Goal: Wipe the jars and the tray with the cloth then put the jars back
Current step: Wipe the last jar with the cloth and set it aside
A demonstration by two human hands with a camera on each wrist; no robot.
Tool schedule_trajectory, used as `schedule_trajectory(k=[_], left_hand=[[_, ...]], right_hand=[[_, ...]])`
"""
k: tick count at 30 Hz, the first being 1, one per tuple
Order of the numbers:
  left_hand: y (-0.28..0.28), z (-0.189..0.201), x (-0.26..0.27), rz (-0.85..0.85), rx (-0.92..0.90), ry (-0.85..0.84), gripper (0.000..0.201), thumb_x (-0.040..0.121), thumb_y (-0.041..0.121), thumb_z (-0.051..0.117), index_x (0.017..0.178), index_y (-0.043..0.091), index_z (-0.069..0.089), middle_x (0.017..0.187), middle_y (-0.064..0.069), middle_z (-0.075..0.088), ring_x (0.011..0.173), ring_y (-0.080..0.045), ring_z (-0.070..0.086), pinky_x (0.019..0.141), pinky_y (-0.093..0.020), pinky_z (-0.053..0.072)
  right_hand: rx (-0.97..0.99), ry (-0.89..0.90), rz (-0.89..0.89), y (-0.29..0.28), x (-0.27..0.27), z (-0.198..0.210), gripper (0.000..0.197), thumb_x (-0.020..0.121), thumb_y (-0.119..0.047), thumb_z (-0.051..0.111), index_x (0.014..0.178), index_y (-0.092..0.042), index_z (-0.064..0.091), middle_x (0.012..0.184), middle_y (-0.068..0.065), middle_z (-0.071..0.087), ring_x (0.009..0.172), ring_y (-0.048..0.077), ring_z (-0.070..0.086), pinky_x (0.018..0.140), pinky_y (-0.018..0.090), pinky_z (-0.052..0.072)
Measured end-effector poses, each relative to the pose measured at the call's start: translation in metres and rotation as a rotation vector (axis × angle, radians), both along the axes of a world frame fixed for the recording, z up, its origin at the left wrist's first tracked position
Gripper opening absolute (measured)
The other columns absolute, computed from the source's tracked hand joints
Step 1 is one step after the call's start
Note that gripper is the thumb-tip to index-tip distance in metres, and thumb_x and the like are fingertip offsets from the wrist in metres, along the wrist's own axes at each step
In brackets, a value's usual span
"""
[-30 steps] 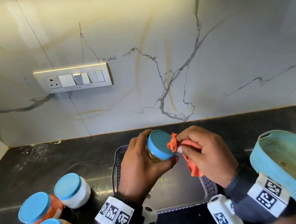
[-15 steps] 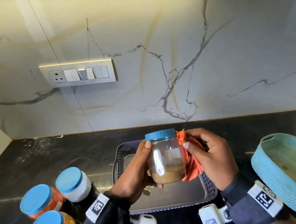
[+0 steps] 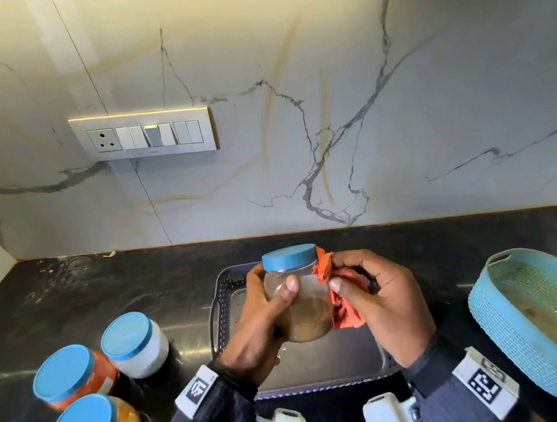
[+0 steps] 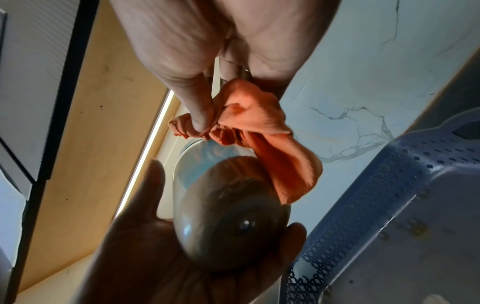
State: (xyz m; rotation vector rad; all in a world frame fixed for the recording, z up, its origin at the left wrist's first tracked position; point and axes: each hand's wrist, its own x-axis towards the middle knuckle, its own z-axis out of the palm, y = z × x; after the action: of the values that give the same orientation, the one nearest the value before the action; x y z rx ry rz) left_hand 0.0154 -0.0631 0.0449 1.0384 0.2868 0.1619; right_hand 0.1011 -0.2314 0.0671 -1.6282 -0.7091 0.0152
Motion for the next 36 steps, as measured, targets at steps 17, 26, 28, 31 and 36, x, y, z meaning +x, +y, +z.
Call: schedule_trajectory(k=[17,26,28,31,36], left_hand=[[0.002,0.013,-0.002,0.047,0.225,0.013,0.054,0.088,0.043,0.069,0.137,0.027,0.052,0.110,-0.002,0.076,0.095,-0.030,0.075,0.075,-0.051,0.063],[-0.001,0.007,-0.003,0.028,0.316,-0.023,0.063,0.082,0.039,0.081,0.136,0.026,0.051,0.127,-0.005,0.071,0.119,-0.029,0.068,0.099,-0.064,0.052],[-0.002,0.008,-0.002,0.001,0.300,-0.025,0.059,0.084,0.040,0.078,0.136,0.028,0.052,0.128,-0.005,0.070,0.119,-0.029,0.067,0.098,-0.065,0.052],[-0.002,0.014,-0.001,0.004,0.208,-0.042,0.064,0.081,0.047,0.076,0.138,0.034,0.050,0.134,-0.003,0.067,0.124,-0.026,0.065,0.096,-0.063,0.053],[-0.005,0.020,0.000,0.054,0.045,-0.076,0.064,0.087,0.039,0.071,0.144,0.030,0.043,0.133,-0.007,0.067,0.122,-0.029,0.066,0.088,-0.061,0.057]], right_hand=[[-0.037,0.050,0.103,0.002,-0.001,0.011,0.040,0.085,-0.026,0.072,0.124,-0.030,0.071,0.119,-0.007,0.072,0.116,0.019,0.066,0.098,0.042,0.056],[-0.325,-0.626,-0.034,0.003,0.000,0.014,0.043,0.091,-0.016,0.060,0.133,-0.019,0.066,0.115,-0.001,0.063,0.101,0.016,0.064,0.085,0.031,0.055],[-0.299,-0.629,-0.067,0.005,0.007,0.019,0.040,0.089,-0.013,0.060,0.127,-0.019,0.070,0.113,0.000,0.063,0.101,0.017,0.064,0.084,0.033,0.056],[-0.275,-0.584,0.034,0.009,0.005,0.024,0.041,0.087,-0.020,0.067,0.128,-0.019,0.070,0.123,-0.005,0.063,0.113,0.011,0.063,0.093,0.034,0.054],[-0.206,-0.594,-0.033,0.003,-0.010,0.015,0.039,0.086,-0.013,0.076,0.124,-0.023,0.072,0.120,-0.011,0.062,0.111,0.005,0.062,0.095,0.028,0.053]])
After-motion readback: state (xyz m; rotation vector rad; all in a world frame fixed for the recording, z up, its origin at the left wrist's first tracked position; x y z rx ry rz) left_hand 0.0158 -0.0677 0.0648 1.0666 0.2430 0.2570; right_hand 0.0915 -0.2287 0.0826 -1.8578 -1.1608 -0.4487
